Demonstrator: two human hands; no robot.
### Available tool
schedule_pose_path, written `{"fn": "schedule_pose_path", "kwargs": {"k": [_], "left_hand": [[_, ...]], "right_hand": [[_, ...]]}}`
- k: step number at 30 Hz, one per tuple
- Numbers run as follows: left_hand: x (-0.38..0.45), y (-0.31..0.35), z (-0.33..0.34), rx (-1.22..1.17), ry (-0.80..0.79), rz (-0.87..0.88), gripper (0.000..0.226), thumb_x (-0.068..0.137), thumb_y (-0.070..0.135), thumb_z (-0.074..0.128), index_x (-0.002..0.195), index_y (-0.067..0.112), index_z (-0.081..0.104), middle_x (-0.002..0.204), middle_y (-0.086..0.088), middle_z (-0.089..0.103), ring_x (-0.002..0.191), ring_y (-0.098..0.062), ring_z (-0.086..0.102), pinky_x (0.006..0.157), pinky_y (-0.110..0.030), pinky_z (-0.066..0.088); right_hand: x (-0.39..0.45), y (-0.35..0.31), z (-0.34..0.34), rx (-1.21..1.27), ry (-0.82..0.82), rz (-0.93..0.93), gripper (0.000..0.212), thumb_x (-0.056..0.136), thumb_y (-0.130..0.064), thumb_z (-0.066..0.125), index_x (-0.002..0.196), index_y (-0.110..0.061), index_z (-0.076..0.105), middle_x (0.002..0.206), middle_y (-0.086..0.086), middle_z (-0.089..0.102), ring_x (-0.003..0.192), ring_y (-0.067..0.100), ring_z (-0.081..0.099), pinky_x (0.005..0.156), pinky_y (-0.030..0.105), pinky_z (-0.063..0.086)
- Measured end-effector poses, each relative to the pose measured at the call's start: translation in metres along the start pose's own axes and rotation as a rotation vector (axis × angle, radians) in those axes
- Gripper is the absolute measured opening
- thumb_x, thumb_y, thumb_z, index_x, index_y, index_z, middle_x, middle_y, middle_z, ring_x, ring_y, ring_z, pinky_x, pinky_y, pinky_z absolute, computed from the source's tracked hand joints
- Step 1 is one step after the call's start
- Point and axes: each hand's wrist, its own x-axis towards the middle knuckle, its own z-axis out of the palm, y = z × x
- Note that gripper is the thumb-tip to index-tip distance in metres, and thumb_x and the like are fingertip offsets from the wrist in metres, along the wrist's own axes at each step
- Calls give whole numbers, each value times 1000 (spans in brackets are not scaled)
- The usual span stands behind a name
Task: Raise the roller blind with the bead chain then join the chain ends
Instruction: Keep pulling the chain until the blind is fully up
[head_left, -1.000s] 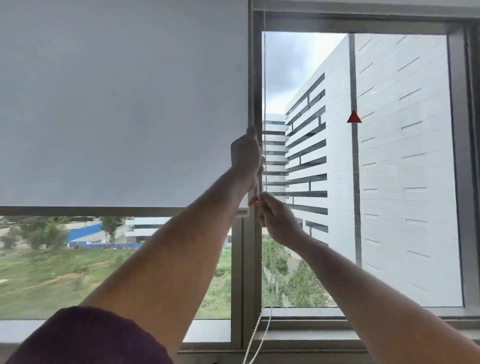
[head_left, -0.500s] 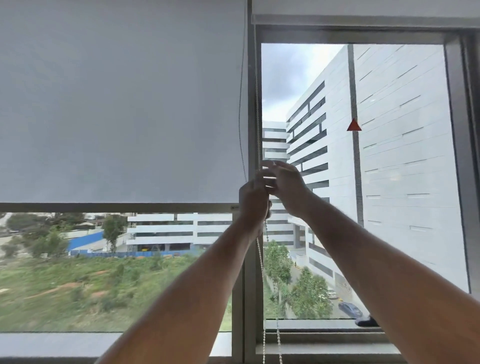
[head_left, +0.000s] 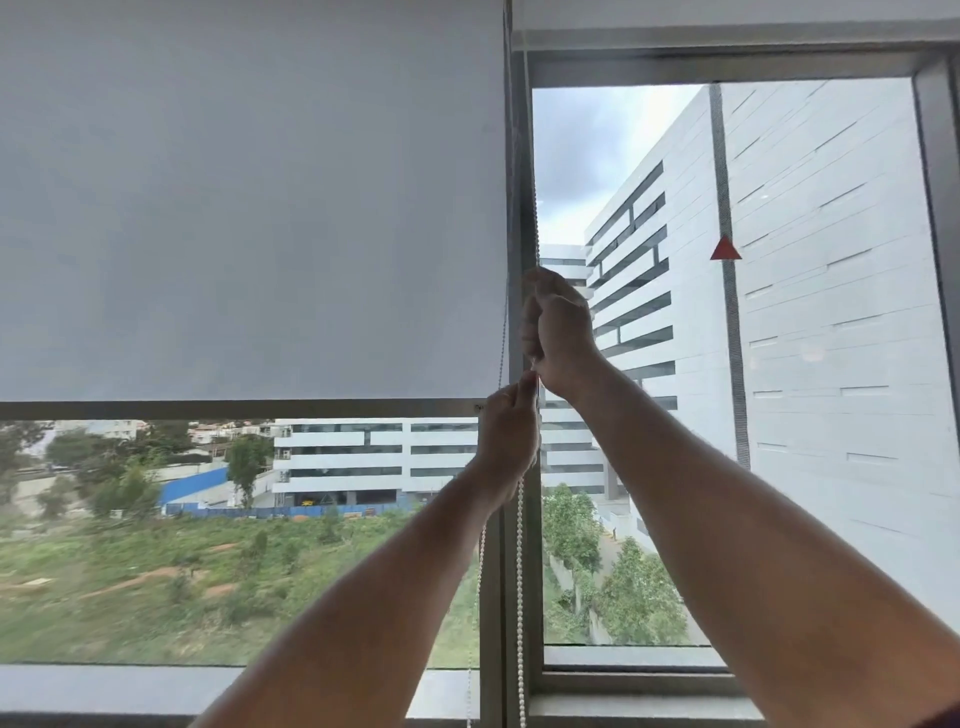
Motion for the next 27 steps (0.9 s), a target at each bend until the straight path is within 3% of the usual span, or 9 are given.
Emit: {"fn": "schedule_pose_path", "kwargs": {"k": [3, 8, 11, 13, 17, 19, 23, 25, 27], "left_hand": [[6, -9, -17, 121, -41, 42, 42, 107, 44, 39, 76, 16, 47, 52, -5, 31, 39, -15, 25, 46, -31, 23], [5, -21, -33, 111, -229, -6, 52, 111, 37, 31, 68, 12, 50, 52, -6, 46, 43, -16, 43, 48, -26, 37], [11, -27, -40, 84, -244, -31, 56, 111, 34, 27, 87, 6, 68, 85, -19, 73, 75, -21, 69, 74, -31, 58], [19, -22, -42, 54, -191, -20, 53, 111, 34, 25, 98, 11, 70, 99, -16, 75, 94, -27, 69, 93, -43, 53], [45, 11, -34, -34, -131, 44, 48, 111, 35, 24, 118, 7, 62, 107, -10, 71, 105, -24, 67, 88, -32, 54], [59, 24, -27, -26, -125, 47, 41, 110, 36, 29, 125, 9, 56, 116, -13, 70, 112, -29, 67, 93, -38, 55], [75, 54, -18, -96, -96, 46, 34, 110, 30, 36, 133, 9, 47, 108, -12, 75, 92, -28, 76, 74, -34, 56], [80, 76, -12, -198, -28, 25, 24, 109, 27, 41, 121, 10, 53, 90, -11, 74, 74, -26, 75, 69, -34, 59], [83, 94, -8, -266, 61, -45, 23, 107, 27, 46, 95, 12, 58, 65, -3, 64, 52, -18, 62, 53, -29, 52]], "right_hand": [[-5, 8, -1, -152, -5, -108, 36, 109, -14, 39, 79, -25, 56, 44, -11, 37, 36, 9, 26, 37, 19, 20], [-12, 27, -8, -232, -1, -169, 31, 110, -14, 41, 86, -21, 59, 41, -13, 36, 34, 4, 27, 34, 19, 21], [-14, 38, -21, -264, 6, -183, 30, 111, -16, 43, 86, -20, 59, 42, -11, 38, 34, 2, 29, 34, 19, 24], [-16, 50, -27, -309, 12, -185, 32, 110, -17, 45, 81, -22, 58, 50, -10, 40, 39, 3, 33, 38, 19, 29], [-27, 74, -33, -274, -78, -190, 31, 110, -12, 43, 88, -18, 64, 78, -1, 65, 61, 4, 59, 53, 16, 47], [-32, 84, -33, -256, -86, -190, 33, 111, -13, 42, 89, -20, 66, 78, -2, 64, 63, 8, 56, 56, 17, 43], [-35, 95, -33, -319, -64, -211, 34, 110, -15, 44, 83, -24, 63, 58, -13, 44, 54, 9, 32, 48, 25, 24], [-38, 93, -32, -389, -68, -270, 37, 109, -11, 44, 79, -27, 59, 53, -17, 44, 53, 6, 31, 49, 22, 25], [-42, 89, -30, -466, -104, -337, 38, 108, -10, 43, 79, -29, 58, 53, -20, 46, 53, 6, 33, 51, 22, 28]]}}
